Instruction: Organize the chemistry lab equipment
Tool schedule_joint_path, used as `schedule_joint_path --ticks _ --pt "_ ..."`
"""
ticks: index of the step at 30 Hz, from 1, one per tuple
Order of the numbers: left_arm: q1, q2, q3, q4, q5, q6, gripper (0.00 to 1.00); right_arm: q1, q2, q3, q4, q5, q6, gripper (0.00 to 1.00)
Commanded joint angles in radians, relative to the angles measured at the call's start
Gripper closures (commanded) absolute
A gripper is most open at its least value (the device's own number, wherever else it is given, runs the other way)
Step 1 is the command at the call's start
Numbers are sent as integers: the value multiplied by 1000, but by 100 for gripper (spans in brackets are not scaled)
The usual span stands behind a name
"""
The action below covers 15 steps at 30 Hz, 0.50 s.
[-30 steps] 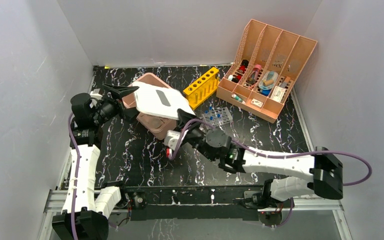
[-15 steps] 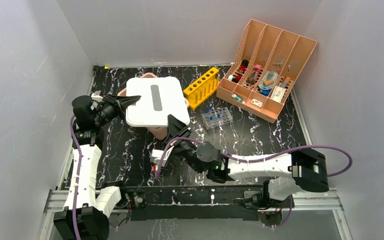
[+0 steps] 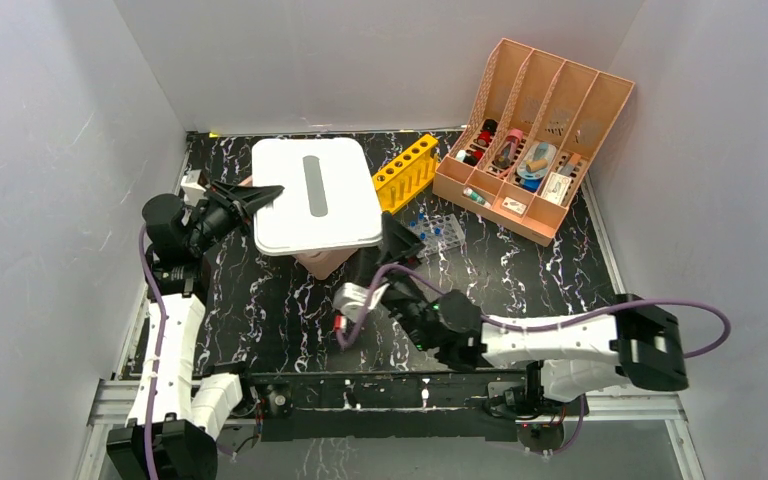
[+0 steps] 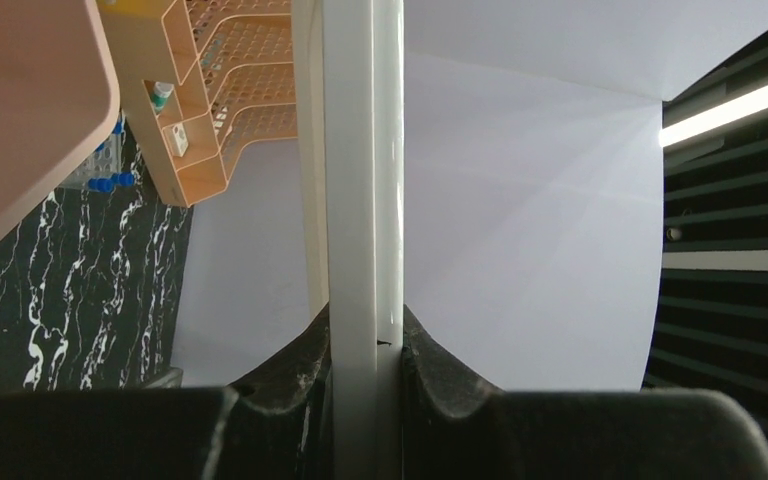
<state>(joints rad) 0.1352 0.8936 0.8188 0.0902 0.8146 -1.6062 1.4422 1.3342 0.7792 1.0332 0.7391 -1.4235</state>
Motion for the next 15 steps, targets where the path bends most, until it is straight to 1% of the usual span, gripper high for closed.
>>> schedule_joint_path --ticks 1,2,3,4,5,6,7,8,9,11,13,15 --pt "0 3 -14 174 -9 -42 100 4 -181 -96 164 108 91 24" --pt "0 7 -12 190 -23 -31 100 4 -235 -110 149 121 143 25" --pt "0 10 -8 198 -36 -11 100 5 -295 -114 121 140 235 26" --pt "0 16 7 172 -53 32 100 4 -357 -91 52 178 373 28" --pt "0 21 31 126 -72 91 100 2 -433 -51 -115 216 602 31" --pt "0 24 55 86 -100 156 100 -11 -504 -7 -312 201 853 32" --pt "0 22 74 50 -130 219 100 -43 -576 6 -455 121 1057 32" --pt "0 17 80 45 -158 260 100 -74 -632 1 -505 53 1213 32" --pt "0 9 77 52 -184 288 100 -97 -666 0 -540 -15 1329 32" --pt "0 0 55 88 -213 305 100 -110 -682 16 -596 -48 1482 31" --pt "0 -14 -9 224 -224 254 100 -111 -645 49 -666 -67 1568 28" --pt "0 -22 -95 406 -242 151 100 -115 -590 73 -667 -124 1638 24"
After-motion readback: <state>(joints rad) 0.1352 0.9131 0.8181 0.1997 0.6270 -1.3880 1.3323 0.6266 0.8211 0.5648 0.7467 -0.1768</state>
